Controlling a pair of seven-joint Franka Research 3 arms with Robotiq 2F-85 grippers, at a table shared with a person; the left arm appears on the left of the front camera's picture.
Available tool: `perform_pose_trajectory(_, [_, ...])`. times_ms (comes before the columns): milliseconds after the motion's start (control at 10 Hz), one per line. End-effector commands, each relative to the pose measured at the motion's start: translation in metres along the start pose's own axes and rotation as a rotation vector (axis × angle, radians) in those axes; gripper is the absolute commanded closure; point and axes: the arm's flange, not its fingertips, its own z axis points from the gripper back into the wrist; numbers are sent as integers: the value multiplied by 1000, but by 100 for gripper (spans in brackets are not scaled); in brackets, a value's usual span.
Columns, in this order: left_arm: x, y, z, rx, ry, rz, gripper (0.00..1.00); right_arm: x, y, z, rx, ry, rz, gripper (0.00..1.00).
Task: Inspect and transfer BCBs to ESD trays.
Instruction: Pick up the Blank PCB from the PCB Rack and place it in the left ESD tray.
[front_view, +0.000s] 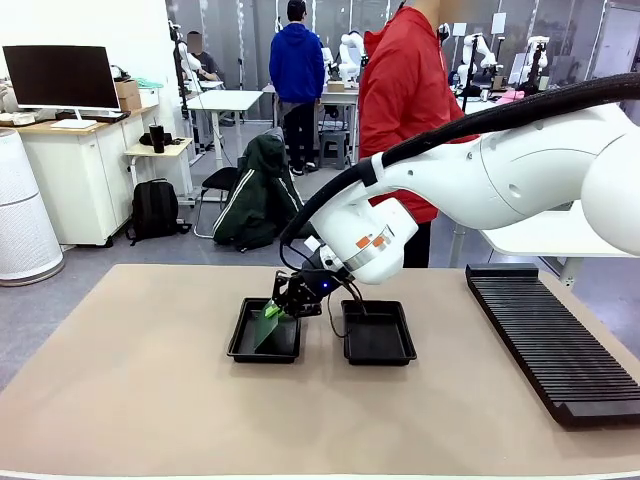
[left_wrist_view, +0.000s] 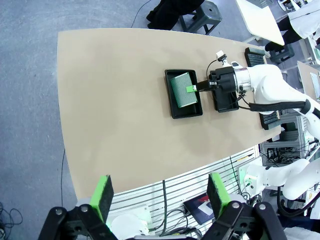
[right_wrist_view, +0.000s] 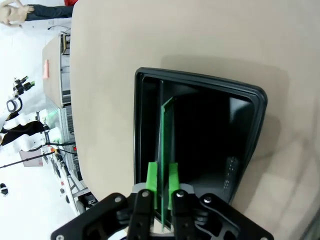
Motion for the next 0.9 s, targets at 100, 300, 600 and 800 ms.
perform_pose_trajectory(100, [-1, 1, -2, 0, 1, 2, 0, -2, 17, 6, -133, -48, -25, 81])
perform_pose_trajectory(300, [-1, 1, -2, 0, 1, 2, 0, -2, 24, 5, -184, -59, -17, 70])
perform_pose_trajectory(600, [-1, 1, -2, 0, 1, 2, 0, -7, 30, 9, -252, -74, -16, 45])
perform_pose_trajectory(800, [-1, 1, -2, 0, 1, 2, 0, -14, 34, 15, -280, -94, -6, 28])
